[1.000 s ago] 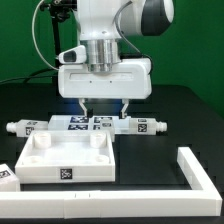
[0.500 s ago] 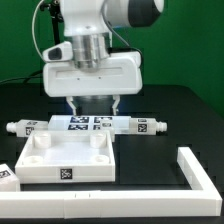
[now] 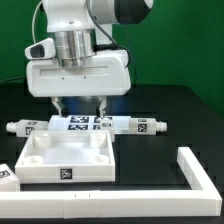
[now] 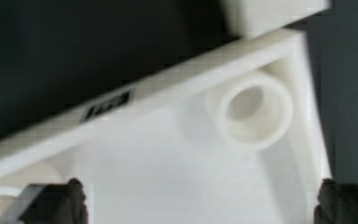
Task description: Assemble one leg
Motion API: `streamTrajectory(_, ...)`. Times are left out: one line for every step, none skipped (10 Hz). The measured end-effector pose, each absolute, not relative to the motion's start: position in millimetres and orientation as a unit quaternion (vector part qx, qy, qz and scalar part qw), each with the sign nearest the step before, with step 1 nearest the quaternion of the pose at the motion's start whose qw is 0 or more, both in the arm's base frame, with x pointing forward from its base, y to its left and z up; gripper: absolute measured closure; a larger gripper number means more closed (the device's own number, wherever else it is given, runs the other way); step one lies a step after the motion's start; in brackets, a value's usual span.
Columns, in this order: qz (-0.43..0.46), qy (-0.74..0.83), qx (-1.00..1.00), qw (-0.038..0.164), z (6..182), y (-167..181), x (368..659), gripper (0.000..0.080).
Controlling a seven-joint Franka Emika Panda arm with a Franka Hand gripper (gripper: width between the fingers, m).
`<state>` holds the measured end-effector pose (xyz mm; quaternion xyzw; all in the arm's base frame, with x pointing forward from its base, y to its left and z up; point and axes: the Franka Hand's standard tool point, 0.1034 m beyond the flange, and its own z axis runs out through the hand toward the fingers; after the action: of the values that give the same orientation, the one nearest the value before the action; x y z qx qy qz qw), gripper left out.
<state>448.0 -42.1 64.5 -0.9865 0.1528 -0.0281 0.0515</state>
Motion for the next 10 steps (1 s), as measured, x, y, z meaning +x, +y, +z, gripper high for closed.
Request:
streamTrajectory(-0.028,0.153,-0.987,0.051,64.0,-42,448,0.0151)
streamTrajectory(-0.028,0.153,-0.987,0.051,63.7,-42,448,0.0151)
streamTrajectory(-0.028,0.152,-0.987,0.051,63.9,-45,448,0.0151)
streamTrajectory(-0.02,0.105,-0.993,0.051,67.3,-70,457,0.0151)
streamTrajectory(-0.03,0.077,-0.996,0.037,66.8,-97,475,0.0151)
streamTrajectory(-0.035,0.051,-0.998,0.029,58.6,-112,488,0.0151)
streamTrajectory(-0.036,0.028,-0.999,0.026,53.5,-119,492,0.0151)
streamTrajectory(-0.029,0.035,-0.998,0.033,53.0,-118,488,0.0151)
streamTrajectory(-0.03,0.034,-0.998,0.032,53.1,-118,489,0.0151)
streamTrajectory(-0.03,0.034,-0.998,0.032,52.5,-118,489,0.0151)
